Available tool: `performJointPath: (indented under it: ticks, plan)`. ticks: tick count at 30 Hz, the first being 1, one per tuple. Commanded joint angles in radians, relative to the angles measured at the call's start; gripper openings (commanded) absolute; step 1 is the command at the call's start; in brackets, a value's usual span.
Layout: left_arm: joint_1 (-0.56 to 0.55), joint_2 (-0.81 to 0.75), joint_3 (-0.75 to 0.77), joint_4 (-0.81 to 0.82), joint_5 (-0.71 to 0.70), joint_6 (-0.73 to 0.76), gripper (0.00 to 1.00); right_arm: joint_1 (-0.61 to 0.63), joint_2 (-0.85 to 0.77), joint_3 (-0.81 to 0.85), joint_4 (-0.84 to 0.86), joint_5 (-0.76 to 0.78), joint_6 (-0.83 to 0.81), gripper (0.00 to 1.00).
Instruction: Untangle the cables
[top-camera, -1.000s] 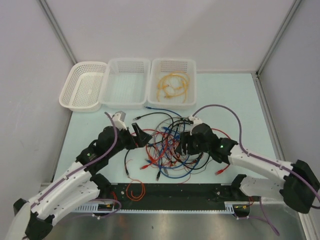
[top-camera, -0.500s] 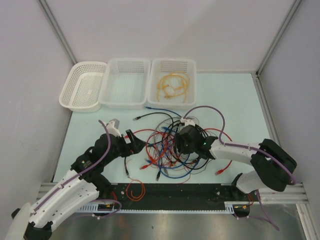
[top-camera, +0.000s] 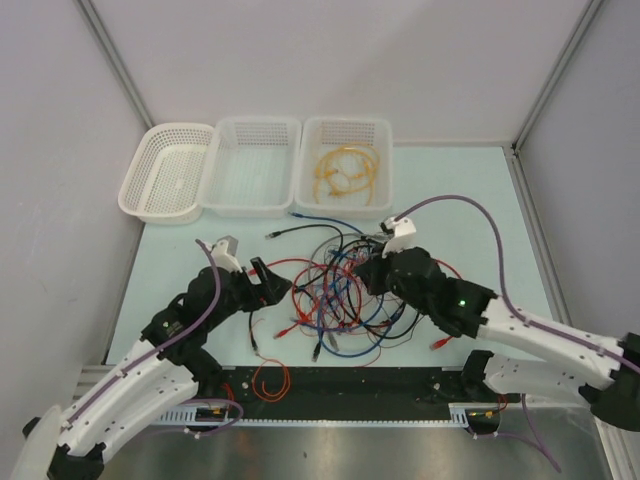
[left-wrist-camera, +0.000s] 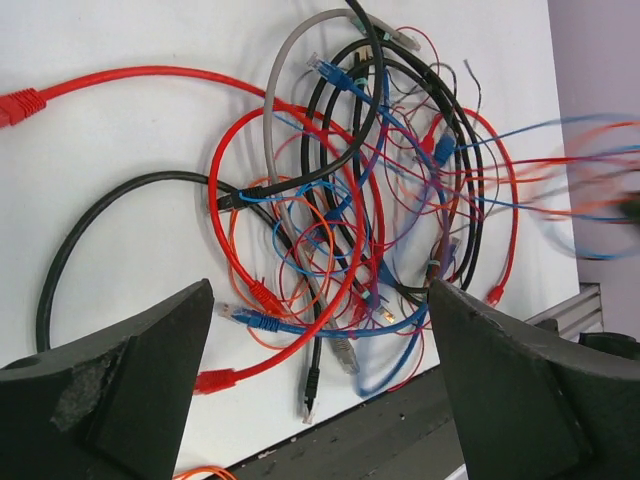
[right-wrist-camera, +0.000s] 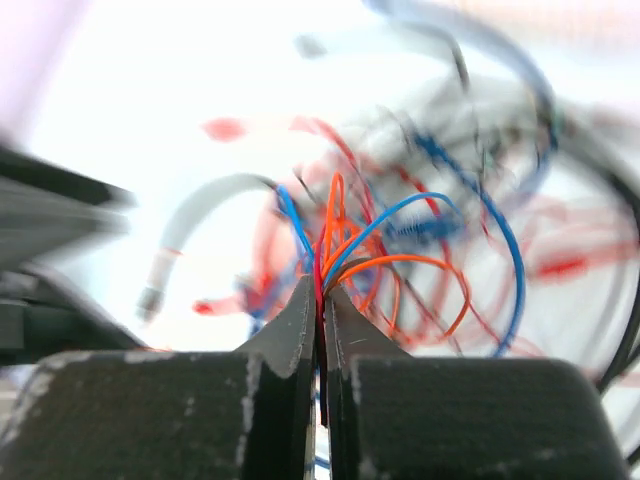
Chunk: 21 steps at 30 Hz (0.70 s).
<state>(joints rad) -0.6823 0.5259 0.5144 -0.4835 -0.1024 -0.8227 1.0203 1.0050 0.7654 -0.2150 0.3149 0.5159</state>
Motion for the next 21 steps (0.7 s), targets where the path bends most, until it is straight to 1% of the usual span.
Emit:
performJointPath:
  ticks: [1, 4, 7, 9, 10, 12, 13, 17, 19, 21]
  plan:
    - [-0.003, 0.023, 0.065, 0.095, -0.020, 0.062, 0.94, 0.102, -0.144, 0.155, -0.053, 0.170, -0.129, 0.00]
    - [-0.002, 0.023, 0.094, 0.150, -0.020, 0.112, 0.94, 0.156, -0.186, 0.214, -0.079, 0.184, -0.175, 0.00]
    - [-0.002, 0.019, 0.137, 0.200, -0.022, 0.198, 0.95, 0.211, -0.210, 0.251, -0.070, 0.187, -0.208, 0.00]
    - [-0.003, 0.002, 0.159, 0.245, -0.005, 0.230, 0.97, 0.225, -0.209, 0.278, -0.070, 0.185, -0.215, 0.00]
    - [-0.002, -0.006, 0.157, 0.320, 0.016, 0.262, 0.97, 0.230, -0.204, 0.285, -0.081, 0.184, -0.209, 0.00]
    - [-0.003, -0.024, 0.128, 0.414, 0.076, 0.290, 0.97, 0.231, -0.197, 0.305, -0.084, 0.170, -0.202, 0.00]
    - [-0.003, -0.023, 0.116, 0.512, 0.095, 0.310, 0.96, 0.230, -0.194, 0.310, -0.084, 0.158, -0.189, 0.00]
    - [-0.002, 0.034, 0.059, 0.684, 0.233, 0.323, 0.91, 0.233, -0.184, 0.321, -0.076, 0.125, -0.159, 0.00]
    - [-0.003, 0.077, 0.041, 0.767, 0.306, 0.306, 0.87, 0.233, -0.178, 0.327, -0.076, 0.112, -0.149, 0.00]
    - [-0.013, 0.100, 0.016, 0.845, 0.348, 0.303, 0.83, 0.233, -0.174, 0.328, -0.075, 0.101, -0.132, 0.00]
